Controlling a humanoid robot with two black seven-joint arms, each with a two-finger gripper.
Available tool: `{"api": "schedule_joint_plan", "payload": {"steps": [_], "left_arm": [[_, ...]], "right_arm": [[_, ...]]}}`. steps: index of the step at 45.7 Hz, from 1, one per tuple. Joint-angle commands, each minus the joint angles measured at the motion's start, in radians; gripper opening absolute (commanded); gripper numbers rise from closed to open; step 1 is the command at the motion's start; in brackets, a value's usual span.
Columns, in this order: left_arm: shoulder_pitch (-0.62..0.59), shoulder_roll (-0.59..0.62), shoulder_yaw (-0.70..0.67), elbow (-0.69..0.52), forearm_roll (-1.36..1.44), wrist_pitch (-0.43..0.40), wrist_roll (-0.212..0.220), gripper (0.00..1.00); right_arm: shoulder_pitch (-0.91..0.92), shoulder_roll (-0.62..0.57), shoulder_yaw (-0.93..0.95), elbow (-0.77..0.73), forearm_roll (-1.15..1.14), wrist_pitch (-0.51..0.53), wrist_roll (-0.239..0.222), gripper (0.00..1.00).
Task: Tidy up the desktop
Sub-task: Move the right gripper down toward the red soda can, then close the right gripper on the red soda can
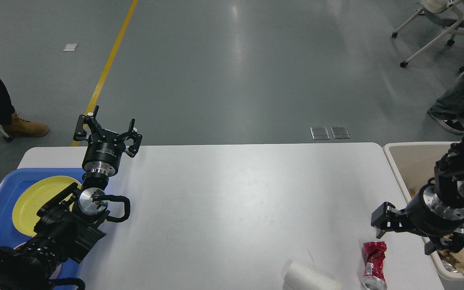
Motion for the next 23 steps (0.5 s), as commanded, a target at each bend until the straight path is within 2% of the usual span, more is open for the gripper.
{"api": "schedule_joint_plan", "payload": {"steps": [1,12,23], "left_arm": [[0.000,0.000,0.000,0.000,0.000,0.000,0.000,0.96],[0.000,0.000,0.000,0.000,0.000,0.000,0.000,0.96],[0.000,0.000,0.000,0.000,0.000,0.000,0.000,0.96]], "right_arm": [[-0.065,-0.022,0.010,-0.041,0.002,-0.003,0.002,1.00],[-0.252,-0.007,0.076,-0.203,-0.005,-0.001,0.003,1.00],[-0.427,0.065,0.148,-0.340,-0.051,0.000,0.006,1.00]]}}
